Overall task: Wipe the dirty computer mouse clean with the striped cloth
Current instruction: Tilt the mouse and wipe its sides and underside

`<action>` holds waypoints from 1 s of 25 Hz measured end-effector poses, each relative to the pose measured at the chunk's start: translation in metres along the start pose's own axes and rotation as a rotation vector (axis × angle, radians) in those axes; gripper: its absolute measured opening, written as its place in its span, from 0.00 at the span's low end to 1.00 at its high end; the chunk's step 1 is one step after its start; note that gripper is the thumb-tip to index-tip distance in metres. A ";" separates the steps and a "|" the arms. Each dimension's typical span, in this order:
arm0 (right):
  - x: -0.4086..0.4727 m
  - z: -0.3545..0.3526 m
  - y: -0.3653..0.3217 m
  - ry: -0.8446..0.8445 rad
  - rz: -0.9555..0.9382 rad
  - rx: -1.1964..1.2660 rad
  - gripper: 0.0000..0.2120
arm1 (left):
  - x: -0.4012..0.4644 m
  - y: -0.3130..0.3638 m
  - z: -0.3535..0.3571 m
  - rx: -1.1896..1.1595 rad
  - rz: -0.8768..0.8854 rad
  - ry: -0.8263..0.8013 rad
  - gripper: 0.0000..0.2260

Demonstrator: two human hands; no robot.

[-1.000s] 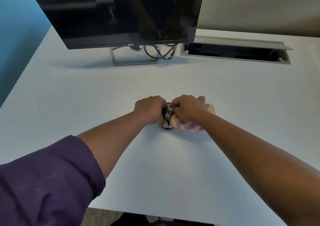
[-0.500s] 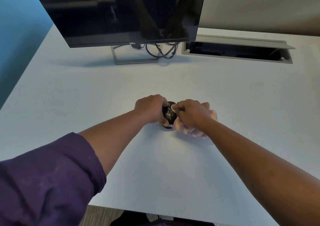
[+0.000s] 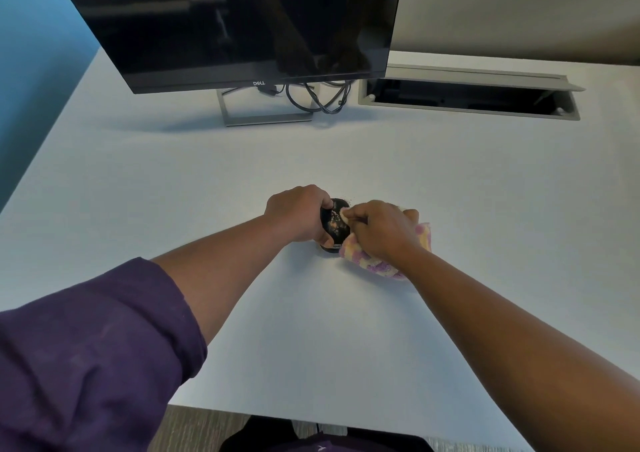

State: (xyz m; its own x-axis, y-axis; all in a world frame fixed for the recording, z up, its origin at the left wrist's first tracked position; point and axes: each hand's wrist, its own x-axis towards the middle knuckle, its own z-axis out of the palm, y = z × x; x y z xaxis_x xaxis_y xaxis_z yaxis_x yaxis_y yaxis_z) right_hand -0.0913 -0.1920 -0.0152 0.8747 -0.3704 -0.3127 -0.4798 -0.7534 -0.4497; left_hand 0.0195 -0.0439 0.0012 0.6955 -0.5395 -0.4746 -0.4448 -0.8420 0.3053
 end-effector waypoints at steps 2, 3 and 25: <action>0.002 0.000 -0.004 0.014 0.015 0.012 0.16 | -0.001 0.001 0.000 0.002 -0.002 0.002 0.42; 0.000 0.001 -0.002 0.013 0.004 0.009 0.16 | -0.002 0.002 0.000 0.001 -0.004 0.004 0.42; -0.048 0.020 0.005 0.118 -0.057 0.119 0.15 | -0.011 -0.004 0.010 -0.083 0.012 0.043 0.41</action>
State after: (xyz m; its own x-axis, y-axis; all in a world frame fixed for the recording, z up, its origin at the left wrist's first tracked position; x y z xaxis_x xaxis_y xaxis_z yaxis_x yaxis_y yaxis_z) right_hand -0.1374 -0.1673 -0.0195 0.8993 -0.3955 -0.1865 -0.4279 -0.7078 -0.5621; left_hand 0.0078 -0.0344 -0.0028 0.7151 -0.5471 -0.4351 -0.4056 -0.8317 0.3791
